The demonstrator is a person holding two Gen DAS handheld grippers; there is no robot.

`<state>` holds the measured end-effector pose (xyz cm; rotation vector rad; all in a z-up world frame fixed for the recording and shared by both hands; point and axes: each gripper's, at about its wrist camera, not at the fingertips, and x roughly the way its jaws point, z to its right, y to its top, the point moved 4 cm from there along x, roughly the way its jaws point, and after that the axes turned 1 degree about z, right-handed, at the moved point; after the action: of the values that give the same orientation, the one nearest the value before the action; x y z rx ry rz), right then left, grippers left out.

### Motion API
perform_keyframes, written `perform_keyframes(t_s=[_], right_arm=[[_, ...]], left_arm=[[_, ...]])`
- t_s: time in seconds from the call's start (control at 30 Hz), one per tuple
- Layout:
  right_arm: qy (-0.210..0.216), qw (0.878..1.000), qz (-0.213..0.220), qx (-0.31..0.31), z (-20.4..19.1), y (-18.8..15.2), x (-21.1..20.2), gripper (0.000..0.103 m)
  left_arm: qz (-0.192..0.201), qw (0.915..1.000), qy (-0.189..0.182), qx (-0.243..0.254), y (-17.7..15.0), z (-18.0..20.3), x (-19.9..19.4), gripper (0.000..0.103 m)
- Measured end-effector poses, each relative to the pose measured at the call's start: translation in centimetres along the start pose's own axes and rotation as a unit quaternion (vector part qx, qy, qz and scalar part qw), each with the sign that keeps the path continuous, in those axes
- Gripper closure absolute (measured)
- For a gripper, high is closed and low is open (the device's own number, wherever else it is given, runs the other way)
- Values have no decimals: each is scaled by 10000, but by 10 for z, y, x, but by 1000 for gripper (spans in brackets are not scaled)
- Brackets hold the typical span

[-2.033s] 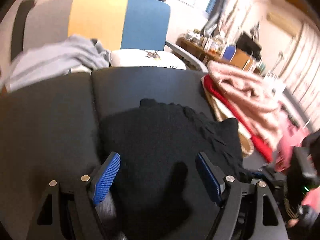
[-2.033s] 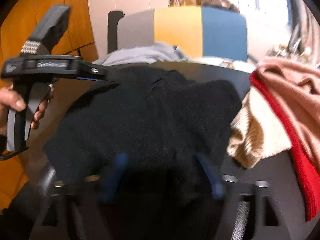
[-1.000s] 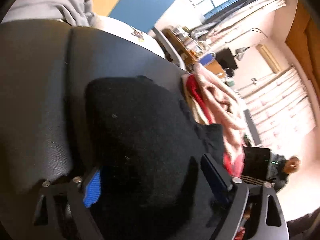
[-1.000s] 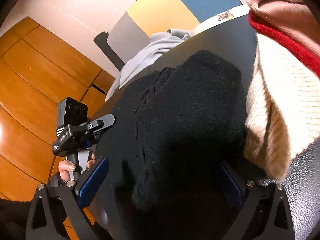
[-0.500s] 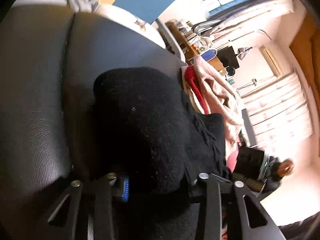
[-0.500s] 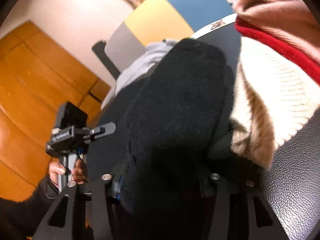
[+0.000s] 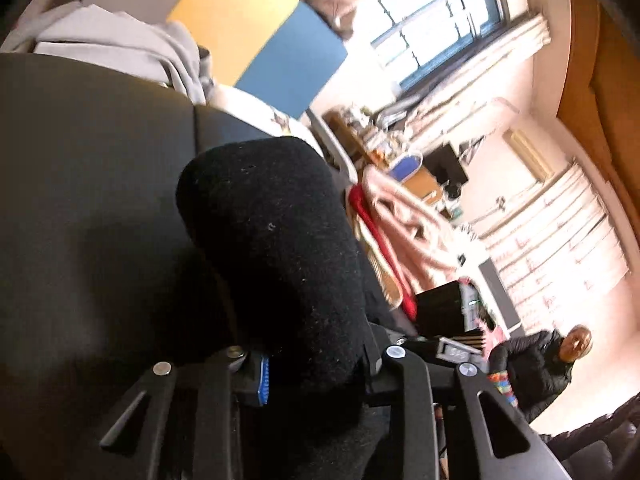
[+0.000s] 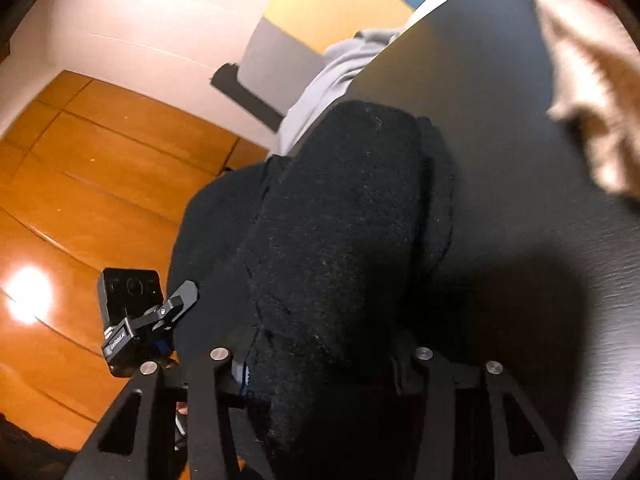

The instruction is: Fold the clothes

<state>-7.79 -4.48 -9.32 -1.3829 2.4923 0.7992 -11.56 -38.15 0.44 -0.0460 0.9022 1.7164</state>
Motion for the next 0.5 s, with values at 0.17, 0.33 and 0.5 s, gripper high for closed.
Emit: perform_keyframes(t_s=[0.17, 0.33, 0.5], right_arm=[[620, 9972, -329, 254, -20, -2, 44, 55], [1077, 9908, -814, 63, -68, 5, 103, 55], [1656, 9746, -1277, -799, -170, 23, 172, 55]], left_arm=[[623, 9979, 157, 67, 15, -2, -57, 73], [1360, 9893, 465, 265, 33, -1, -126, 73], [2552, 9620, 937, 259, 51, -16, -236, 73]])
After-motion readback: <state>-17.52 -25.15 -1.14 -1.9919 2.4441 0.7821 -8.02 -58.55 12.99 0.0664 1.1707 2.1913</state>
